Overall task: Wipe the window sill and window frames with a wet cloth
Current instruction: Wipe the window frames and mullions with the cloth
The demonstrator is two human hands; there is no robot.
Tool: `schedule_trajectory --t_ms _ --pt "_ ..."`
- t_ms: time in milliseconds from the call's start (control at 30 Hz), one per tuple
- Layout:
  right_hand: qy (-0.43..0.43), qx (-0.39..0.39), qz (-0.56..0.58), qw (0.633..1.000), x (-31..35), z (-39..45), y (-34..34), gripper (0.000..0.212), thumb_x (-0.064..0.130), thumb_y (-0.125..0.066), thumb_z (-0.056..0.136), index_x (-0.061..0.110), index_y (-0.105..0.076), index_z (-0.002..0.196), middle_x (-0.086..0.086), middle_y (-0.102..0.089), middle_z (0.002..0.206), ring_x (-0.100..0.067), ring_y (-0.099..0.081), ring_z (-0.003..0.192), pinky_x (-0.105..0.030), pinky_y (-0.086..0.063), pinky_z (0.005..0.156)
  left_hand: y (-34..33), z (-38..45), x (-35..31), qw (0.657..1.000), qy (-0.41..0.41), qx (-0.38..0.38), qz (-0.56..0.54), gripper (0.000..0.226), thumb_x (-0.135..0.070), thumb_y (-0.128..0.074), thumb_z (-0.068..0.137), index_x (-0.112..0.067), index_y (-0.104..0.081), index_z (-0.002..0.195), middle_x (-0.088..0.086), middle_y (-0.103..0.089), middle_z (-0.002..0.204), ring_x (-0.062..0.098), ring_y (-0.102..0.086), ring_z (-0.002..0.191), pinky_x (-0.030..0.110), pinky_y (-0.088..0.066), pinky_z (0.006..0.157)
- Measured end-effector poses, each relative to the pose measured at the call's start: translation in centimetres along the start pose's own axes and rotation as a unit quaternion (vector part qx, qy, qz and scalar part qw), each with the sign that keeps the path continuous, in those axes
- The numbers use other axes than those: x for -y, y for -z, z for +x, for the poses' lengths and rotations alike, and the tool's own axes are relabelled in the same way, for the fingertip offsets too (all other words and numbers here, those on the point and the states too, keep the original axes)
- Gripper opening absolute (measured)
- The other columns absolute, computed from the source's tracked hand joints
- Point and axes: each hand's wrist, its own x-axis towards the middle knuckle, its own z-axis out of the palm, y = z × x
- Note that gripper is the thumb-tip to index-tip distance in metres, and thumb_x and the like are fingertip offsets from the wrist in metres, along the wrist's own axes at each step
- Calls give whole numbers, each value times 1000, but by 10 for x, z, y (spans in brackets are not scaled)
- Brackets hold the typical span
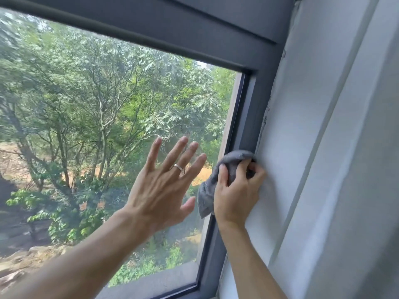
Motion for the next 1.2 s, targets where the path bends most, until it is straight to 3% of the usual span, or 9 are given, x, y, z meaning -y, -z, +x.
schedule_trajectory --t_ms 167,233,400,533,667,733,867,1100,1200 --pt "74 52 17 996 13 1 10 52 24 -35 93 0 -57 134 -35 -41 137 -46 -45 124 -43 -41 105 28 17 18 999 11 -34 9 85 -48 -73 73 -13 -45 144 16 -32 155 34 -22 146 62 -7 115" --pt "83 44 -15 995 22 18 5 52 19 -30 92 1 -60 131 -40 -38 140 -51 -43 127 -48 -37 108 34 20 26 999 16 -31 14 86 -46 -75 72 -13 -43 145 16 -32 155 34 -21 147 62 -6 116" --pt "105 75 -82 988 22 3 12 51 18 -31 92 8 -62 131 -34 -34 148 -47 -53 119 -49 -58 86 40 26 47 999 25 -18 38 92 -43 -80 68 -14 -41 146 17 -28 156 35 -18 147 61 -5 116" --pt "95 38 -109 989 41 48 4 47 9 -52 90 12 -58 136 -30 -28 154 -43 -57 113 -45 -57 80 36 28 49 999 7 -13 42 102 -45 -86 60 -17 -41 147 16 -25 157 37 -16 147 61 -5 116" --pt "111 81 -141 980 38 31 11 56 21 -27 91 12 -57 137 -27 -30 154 -40 -59 103 -44 -61 75 34 28 54 999 10 -4 40 107 -46 -88 56 -20 -39 148 14 -22 159 35 -15 148 62 -4 116" --pt "120 96 -144 978 35 25 11 55 20 -29 90 10 -59 135 -29 -31 153 -40 -61 100 -42 -61 68 36 29 57 999 4 -10 40 108 -49 -88 54 -20 -42 146 13 -24 158 35 -16 148 61 -4 116" --pt "104 73 -132 983 54 57 8 46 8 -52 90 9 -59 135 -25 -26 157 -38 -59 108 -40 -59 72 47 38 62 999 19 -30 38 106 -52 -88 53 -19 -45 144 14 -25 157 37 -15 148 61 0 117" --pt "120 98 -137 978 46 44 13 53 18 -32 92 15 -58 137 -23 -30 156 -40 -60 108 -41 -59 63 48 42 70 999 37 -1 21 110 -52 -88 54 -20 -39 148 11 -23 159 35 -14 149 63 -2 116" --pt "89 91 -127 984 66 82 15 52 14 -40 95 21 -45 147 -14 -12 163 -36 -48 126 -41 -55 81 49 42 71 998 34 31 41 111 -58 -82 61 -23 -27 152 8 -14 161 33 -5 150 61 3 117"
